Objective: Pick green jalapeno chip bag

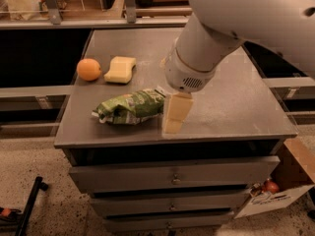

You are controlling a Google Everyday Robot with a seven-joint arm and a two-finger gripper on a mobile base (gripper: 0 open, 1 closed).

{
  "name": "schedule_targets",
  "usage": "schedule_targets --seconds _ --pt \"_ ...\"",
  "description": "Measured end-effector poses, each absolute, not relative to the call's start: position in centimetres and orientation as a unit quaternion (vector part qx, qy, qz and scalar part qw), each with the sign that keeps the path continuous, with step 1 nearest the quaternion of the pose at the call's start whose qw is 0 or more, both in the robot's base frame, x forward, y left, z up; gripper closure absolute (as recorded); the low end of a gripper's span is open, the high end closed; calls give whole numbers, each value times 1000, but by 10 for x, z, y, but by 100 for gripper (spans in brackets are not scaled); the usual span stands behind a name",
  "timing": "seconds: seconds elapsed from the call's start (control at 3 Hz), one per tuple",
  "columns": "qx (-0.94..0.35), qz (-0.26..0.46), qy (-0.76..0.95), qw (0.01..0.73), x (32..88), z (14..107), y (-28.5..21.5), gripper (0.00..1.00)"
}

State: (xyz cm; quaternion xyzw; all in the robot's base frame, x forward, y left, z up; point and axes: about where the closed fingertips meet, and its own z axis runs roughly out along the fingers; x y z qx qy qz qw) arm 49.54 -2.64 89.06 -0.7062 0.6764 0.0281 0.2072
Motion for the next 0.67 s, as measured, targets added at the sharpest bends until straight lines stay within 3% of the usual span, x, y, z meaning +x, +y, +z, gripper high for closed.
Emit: schedule_targets --seconds 0.67 --pt "-708 19 677 202 503 873 -9 0"
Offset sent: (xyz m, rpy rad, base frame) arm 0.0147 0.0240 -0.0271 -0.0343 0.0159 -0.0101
